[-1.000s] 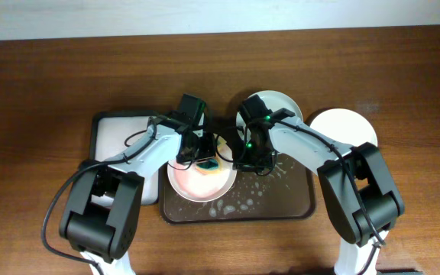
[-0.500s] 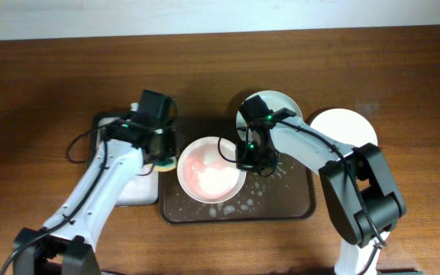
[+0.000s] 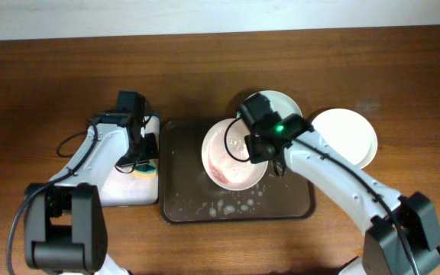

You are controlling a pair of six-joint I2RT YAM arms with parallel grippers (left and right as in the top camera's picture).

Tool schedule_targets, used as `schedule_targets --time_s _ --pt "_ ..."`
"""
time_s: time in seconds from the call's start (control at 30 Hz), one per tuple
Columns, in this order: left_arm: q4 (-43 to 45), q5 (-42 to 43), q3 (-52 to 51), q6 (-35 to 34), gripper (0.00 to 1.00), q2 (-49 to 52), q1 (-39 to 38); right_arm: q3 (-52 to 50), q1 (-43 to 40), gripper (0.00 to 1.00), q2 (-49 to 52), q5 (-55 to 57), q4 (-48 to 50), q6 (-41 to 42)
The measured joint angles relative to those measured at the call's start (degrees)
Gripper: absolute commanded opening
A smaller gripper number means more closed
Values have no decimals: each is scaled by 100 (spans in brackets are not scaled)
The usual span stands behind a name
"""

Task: Clean dirty plates on tray and stack at the side
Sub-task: 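Carry the scrubbed plate right and stack it on the white plate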

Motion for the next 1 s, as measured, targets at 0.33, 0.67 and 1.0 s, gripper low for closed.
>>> schedule_targets --time_s 0.33,0.67,1.0 --pt "44 -2 0 0 0 264 0 -2 2046 4 -136 3375 452 -101" --pt "85 -2 0 0 0 264 0 -4 2817 4 -140 5530 758 -42" --pt "105 -2 0 0 2 267 0 -4 -101 4 -168 1355 293 1873"
